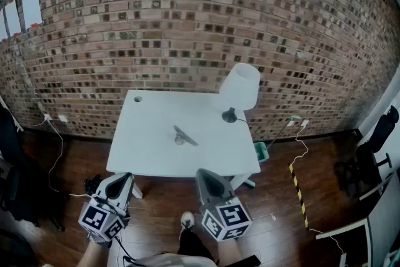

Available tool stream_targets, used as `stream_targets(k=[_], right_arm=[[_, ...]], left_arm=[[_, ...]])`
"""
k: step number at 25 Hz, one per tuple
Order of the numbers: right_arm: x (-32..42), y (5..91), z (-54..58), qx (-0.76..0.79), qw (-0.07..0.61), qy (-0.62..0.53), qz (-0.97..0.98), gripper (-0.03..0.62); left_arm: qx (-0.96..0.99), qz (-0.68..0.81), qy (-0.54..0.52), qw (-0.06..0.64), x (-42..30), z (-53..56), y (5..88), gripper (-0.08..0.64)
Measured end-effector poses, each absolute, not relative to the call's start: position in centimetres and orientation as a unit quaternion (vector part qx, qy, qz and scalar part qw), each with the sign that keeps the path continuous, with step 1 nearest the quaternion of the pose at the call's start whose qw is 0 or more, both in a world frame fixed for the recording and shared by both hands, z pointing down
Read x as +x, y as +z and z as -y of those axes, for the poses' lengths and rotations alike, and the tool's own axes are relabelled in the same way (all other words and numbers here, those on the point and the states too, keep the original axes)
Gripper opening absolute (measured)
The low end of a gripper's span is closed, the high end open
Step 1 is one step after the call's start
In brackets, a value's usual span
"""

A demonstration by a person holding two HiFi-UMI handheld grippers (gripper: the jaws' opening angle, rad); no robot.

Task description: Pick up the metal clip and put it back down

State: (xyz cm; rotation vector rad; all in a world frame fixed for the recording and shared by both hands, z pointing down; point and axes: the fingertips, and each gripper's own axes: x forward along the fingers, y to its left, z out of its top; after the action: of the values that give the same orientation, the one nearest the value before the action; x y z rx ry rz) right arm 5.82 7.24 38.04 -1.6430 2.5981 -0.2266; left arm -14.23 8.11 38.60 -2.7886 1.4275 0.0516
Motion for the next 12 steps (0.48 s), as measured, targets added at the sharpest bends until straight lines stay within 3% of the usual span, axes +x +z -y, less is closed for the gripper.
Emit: stream_targets(k=[12], right_arm=[[13.0,38.3,9.8,-0.530,-0.001,-0.065,-0.846,-0.017]], left_arm=[[-0.886,-0.463,-0.001,0.012,-6.7,9.1,37.2,0.005]])
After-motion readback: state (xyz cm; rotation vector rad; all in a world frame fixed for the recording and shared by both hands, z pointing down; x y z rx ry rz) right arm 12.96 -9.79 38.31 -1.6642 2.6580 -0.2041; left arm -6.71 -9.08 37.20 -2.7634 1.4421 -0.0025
